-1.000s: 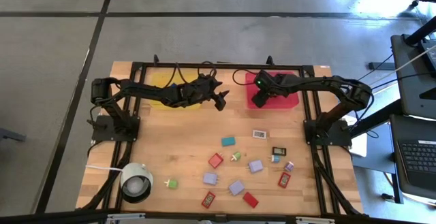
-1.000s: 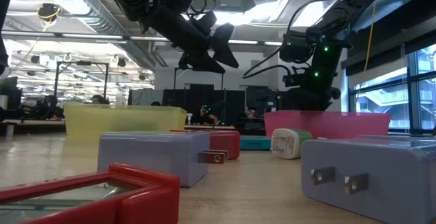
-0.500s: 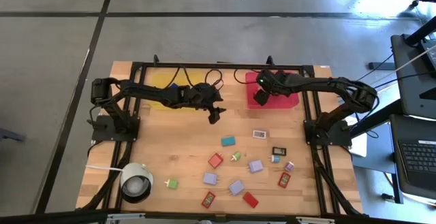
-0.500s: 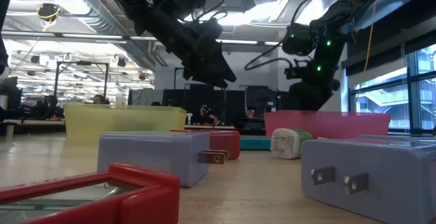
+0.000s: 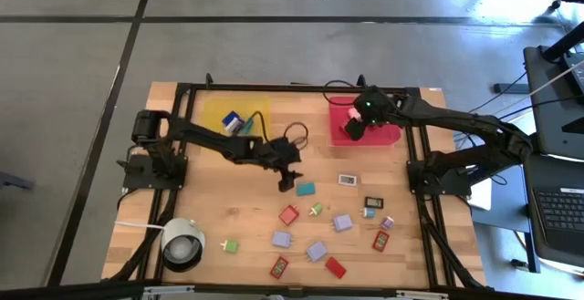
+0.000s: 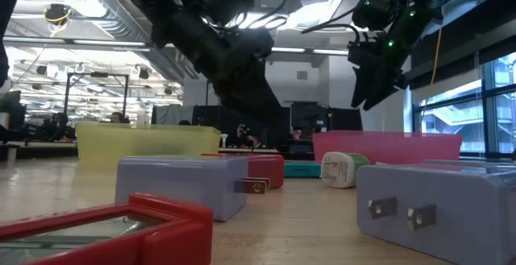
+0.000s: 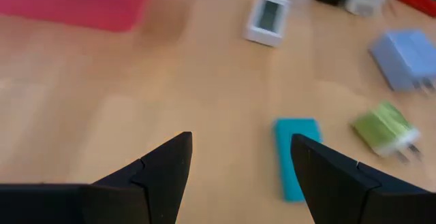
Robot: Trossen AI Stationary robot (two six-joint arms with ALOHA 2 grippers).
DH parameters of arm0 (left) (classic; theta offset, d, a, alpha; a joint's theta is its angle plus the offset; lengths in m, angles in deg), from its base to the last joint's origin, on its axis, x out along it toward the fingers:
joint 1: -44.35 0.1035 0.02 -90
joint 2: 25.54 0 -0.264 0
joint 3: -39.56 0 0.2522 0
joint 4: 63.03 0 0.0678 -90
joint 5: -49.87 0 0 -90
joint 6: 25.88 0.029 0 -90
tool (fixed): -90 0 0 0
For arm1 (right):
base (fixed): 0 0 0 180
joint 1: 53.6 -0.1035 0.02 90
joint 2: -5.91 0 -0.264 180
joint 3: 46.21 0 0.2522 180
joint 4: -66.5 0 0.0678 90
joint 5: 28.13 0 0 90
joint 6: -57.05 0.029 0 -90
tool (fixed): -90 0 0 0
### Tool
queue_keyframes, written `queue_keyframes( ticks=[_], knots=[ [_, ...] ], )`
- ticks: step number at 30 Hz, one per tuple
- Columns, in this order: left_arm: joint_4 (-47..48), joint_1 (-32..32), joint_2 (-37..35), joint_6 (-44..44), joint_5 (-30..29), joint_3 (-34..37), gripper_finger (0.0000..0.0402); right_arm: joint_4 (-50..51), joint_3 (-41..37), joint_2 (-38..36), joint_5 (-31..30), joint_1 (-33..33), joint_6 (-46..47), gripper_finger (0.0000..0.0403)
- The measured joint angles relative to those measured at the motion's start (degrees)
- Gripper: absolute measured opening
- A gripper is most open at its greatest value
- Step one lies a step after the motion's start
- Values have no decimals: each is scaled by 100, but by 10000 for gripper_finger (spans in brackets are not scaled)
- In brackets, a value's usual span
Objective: Pick & Place Office items
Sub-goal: Put the light blue digital clock into the yellow bin
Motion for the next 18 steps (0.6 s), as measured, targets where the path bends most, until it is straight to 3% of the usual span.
queue_keyframes(
  ticks=[4, 8, 18],
  knots=[
    [-277, -447, 161, 48, -35, -3, 247, -2, 0, 6, -4, -52, 10, 284],
    [-278, -787, 325, 323, -502, -159, 247, 1, 0, 22, 13, -57, 11, 284],
    [-288, -746, 1064, 292, -453, -641, 247, 5, 0, 22, 11, -79, 23, 284]
  ],
)
